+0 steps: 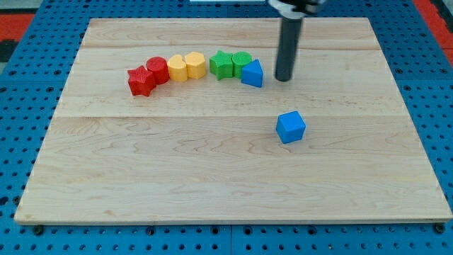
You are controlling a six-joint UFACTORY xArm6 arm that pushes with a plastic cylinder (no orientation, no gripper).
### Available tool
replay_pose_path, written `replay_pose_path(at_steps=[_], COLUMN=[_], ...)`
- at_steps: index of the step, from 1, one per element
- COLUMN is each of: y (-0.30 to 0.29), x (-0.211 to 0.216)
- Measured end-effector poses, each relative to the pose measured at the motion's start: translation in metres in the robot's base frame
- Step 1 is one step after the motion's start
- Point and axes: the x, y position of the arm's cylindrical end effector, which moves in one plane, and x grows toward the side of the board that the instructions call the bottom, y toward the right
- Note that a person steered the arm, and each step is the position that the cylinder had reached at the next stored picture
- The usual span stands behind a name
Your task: Move blue cube below the blue triangle
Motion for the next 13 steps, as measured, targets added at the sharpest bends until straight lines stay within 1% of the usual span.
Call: replay_pose_path(at_steps=[1, 2, 3, 4, 5, 6, 7, 8, 9, 10, 11, 12, 13], y=[0.062, 0.092, 0.072, -0.007, -0.015, -0.015, -0.015, -0.022, -0.063, -0.069, -0.069, -0.069, -0.059], x=[0.035, 0.101, 0.155, 0.138, 0.064, 0.049, 0.075, 0.117, 0.109, 0.074, 0.053, 0.051, 0.072])
